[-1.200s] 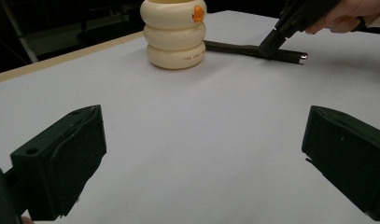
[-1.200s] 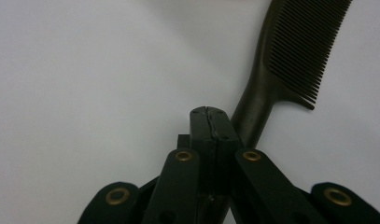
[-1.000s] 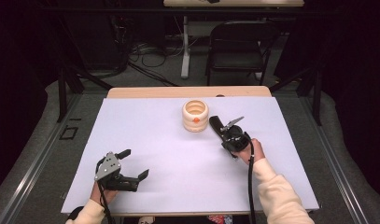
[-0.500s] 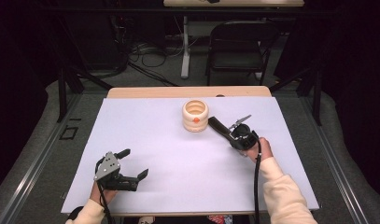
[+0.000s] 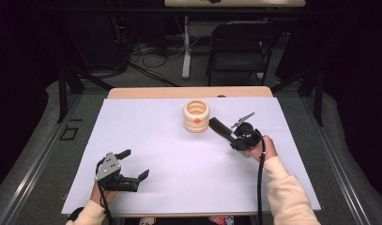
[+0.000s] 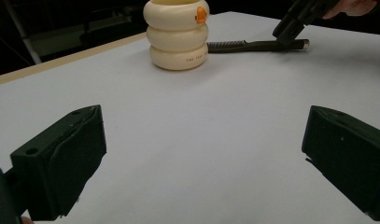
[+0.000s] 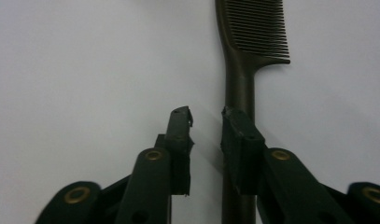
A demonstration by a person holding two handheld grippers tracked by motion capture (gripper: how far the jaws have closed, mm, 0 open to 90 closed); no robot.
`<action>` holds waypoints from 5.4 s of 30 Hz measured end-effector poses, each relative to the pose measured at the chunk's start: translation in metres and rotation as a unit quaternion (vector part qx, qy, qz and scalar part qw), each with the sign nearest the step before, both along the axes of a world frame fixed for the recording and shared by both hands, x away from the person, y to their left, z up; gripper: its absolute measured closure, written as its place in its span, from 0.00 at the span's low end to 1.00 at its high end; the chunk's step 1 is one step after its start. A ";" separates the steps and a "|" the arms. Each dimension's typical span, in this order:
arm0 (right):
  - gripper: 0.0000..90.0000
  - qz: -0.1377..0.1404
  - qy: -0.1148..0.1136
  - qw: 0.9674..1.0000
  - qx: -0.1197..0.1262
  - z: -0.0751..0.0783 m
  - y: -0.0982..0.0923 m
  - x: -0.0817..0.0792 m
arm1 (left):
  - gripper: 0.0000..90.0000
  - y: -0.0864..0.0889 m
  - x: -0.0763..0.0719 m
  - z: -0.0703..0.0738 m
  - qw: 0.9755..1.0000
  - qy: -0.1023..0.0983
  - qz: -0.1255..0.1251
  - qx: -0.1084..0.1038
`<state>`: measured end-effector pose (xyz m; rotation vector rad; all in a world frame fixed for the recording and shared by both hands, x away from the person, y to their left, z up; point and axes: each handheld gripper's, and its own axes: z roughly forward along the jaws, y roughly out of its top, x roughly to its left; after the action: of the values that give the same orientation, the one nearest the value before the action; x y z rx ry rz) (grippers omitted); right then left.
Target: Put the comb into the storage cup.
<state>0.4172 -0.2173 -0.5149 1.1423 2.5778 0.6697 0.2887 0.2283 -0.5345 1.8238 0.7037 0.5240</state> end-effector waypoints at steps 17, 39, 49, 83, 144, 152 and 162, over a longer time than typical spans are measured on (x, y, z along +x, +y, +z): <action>0.33 -0.011 0.000 1.000 -0.025 0.002 -0.002 0.011 | 0.00 -0.001 0.000 0.000 1.000 0.000 -0.001 0.001; 0.00 -0.012 0.035 0.997 -0.061 -0.004 0.012 0.031 | 0.00 -0.004 0.003 -0.002 1.000 0.007 -0.001 0.002; 0.39 -0.029 0.020 0.997 -0.069 -0.011 0.022 0.035 | 0.00 -0.004 0.003 -0.003 1.000 0.006 -0.002 0.000; 0.80 -0.035 0.045 0.995 -0.079 -0.017 0.024 0.047 | 0.00 -0.004 0.002 -0.002 1.000 0.008 -0.004 0.007; 0.80 -0.062 -0.026 0.997 0.042 0.006 -0.006 0.017 | 0.00 -0.001 0.001 -0.001 1.000 0.004 0.000 0.003; 0.80 -0.062 -0.043 0.995 0.061 0.007 -0.006 0.015 | 0.00 -0.001 0.001 -0.001 1.000 0.003 0.000 0.004; 0.80 -0.065 -0.054 0.994 0.070 0.008 -0.006 0.015 | 0.00 -0.001 0.001 0.000 1.000 0.003 -0.001 0.005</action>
<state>0.4325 -0.2234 -0.5073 1.2668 2.3756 0.8663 0.2892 0.2273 -0.5349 1.8356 0.7051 0.5219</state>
